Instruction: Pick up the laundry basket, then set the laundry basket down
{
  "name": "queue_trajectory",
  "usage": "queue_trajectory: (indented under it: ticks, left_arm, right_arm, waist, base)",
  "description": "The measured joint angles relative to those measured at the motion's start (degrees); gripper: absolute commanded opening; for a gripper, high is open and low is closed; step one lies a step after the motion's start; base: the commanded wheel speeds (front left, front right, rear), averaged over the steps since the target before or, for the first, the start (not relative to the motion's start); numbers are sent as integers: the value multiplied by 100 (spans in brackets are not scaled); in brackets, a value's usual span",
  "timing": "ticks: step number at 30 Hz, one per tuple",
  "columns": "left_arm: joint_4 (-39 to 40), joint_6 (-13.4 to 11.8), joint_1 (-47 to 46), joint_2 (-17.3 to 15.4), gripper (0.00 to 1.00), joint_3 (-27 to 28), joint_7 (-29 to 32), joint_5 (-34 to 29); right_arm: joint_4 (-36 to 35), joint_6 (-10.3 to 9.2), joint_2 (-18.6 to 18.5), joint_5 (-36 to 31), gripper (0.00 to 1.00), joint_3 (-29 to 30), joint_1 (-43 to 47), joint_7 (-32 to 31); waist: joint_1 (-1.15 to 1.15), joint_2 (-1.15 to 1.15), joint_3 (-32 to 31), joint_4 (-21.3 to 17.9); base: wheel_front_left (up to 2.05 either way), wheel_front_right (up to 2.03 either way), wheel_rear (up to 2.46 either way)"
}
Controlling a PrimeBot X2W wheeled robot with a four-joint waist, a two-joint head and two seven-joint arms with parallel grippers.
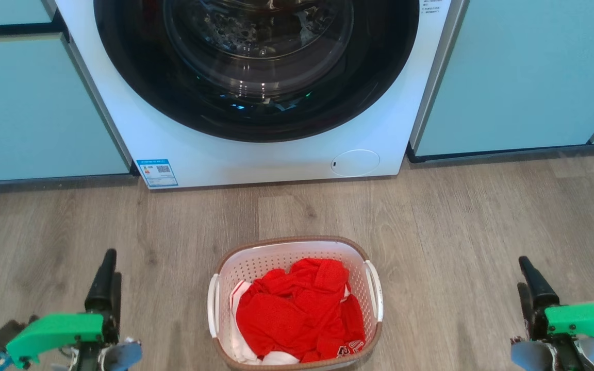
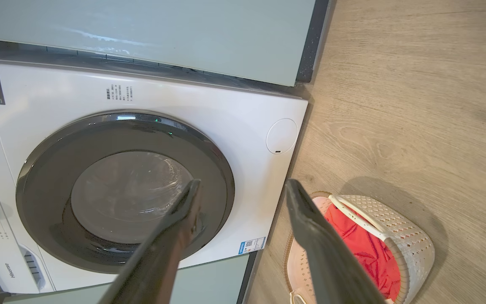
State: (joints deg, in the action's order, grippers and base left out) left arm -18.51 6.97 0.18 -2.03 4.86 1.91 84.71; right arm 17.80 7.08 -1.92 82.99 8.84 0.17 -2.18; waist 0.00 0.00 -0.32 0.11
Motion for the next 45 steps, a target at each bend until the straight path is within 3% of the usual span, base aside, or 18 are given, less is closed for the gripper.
queue_trajectory:
  ticks: [9, 19, 36, 45]
  left_arm:
    - [305, -4, -60, 0, 100, 108, -135, -678]
    - [714, -268, -167, 2, 100, -124, -300, -1513]
    - [881, -1084, -339, -2, 100, -886, -563, -3734]
    - [615, -1416, -417, -127, 100, -1397, -708, -4474]
  right_arm:
    - [-277, 0, 0, -857, 100, 1, -43, 164]
    - [-474, 0, -8, -1903, 100, -259, -263, 289]
    - [-624, 0, -46, -3795, 100, -735, -615, 588]
    - [-615, 0, -64, -4493, 100, -978, -705, 736]
  waist:
    - [0, 0, -28, 42]
    - [0, 0, -47, 115]
    - [0, 0, -75, 105]
    - [0, 1, -107, 100]
  base:
    - [0, 0, 0]
    - [0, 0, 0]
    - [0, 0, 0]
    - [0, 0, 0]
